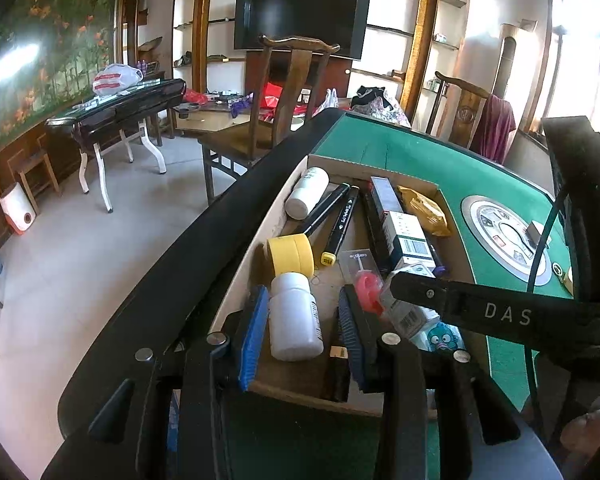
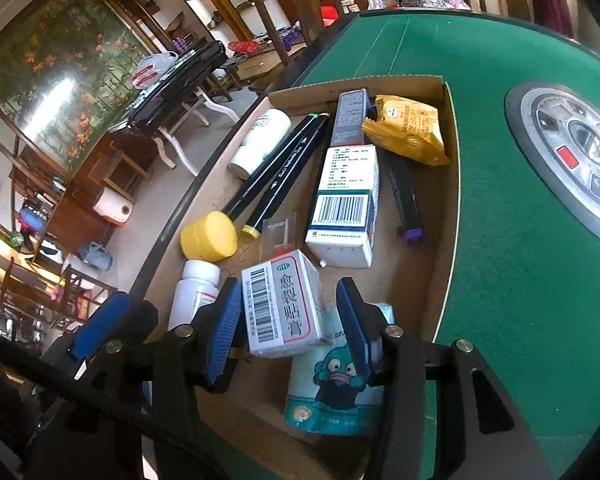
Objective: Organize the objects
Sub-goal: 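Open both grippers and move them back toward the disc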
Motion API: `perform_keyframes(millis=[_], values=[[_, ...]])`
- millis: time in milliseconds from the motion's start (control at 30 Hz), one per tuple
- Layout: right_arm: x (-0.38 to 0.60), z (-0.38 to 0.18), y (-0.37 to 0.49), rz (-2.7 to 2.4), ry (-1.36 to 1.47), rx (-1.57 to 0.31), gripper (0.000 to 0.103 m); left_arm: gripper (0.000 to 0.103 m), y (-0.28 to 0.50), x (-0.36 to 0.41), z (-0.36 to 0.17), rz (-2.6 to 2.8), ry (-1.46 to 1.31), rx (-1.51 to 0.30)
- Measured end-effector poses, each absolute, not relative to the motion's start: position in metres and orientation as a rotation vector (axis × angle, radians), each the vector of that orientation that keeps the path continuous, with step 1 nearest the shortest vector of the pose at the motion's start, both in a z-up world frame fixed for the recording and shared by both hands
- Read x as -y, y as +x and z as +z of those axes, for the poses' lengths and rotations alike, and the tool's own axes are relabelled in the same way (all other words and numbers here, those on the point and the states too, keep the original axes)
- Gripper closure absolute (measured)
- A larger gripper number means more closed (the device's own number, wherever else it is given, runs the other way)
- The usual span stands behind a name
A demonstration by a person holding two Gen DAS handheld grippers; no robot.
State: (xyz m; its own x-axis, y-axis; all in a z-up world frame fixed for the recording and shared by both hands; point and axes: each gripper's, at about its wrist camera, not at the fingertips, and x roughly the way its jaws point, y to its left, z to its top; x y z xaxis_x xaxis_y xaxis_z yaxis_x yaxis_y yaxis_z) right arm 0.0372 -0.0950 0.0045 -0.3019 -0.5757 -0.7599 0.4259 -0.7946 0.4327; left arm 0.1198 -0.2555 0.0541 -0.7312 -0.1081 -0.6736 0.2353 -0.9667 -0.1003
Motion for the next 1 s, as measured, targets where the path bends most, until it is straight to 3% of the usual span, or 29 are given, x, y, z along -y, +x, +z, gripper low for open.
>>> perform_keyframes(millis=[67, 300, 400, 700, 1000], values=[[0.098, 0.003, 0.037, -2.075, 1.33, 0.208, 0.055, 0.063, 0.121, 0.254, 0.055, -2.747, 1.05, -0.274], [0.1, -0.003, 0.038, -1.859, 1.324, 0.345, 0.055, 0.061, 0.128, 0.251, 0.058, -2.739, 1.055, -0.265], [0.09, 0.002, 0.039, -1.867, 1.289, 0.368, 0.055, 0.048, 0.13, 0.25, 0.06, -2.741, 1.055, -0.265], [0.03, 0.023, 0.038, -2.038, 1.26, 0.395, 0.055, 0.048, 0.126, 0.205, 0.09, -2.888, 1.085, -0.227], [-0.074, 0.052, 0.033, -2.275, 1.222, 0.436, 0.053, 0.048, 0.133, 0.12, 0.153, -3.142, 1.027, -0.072]])
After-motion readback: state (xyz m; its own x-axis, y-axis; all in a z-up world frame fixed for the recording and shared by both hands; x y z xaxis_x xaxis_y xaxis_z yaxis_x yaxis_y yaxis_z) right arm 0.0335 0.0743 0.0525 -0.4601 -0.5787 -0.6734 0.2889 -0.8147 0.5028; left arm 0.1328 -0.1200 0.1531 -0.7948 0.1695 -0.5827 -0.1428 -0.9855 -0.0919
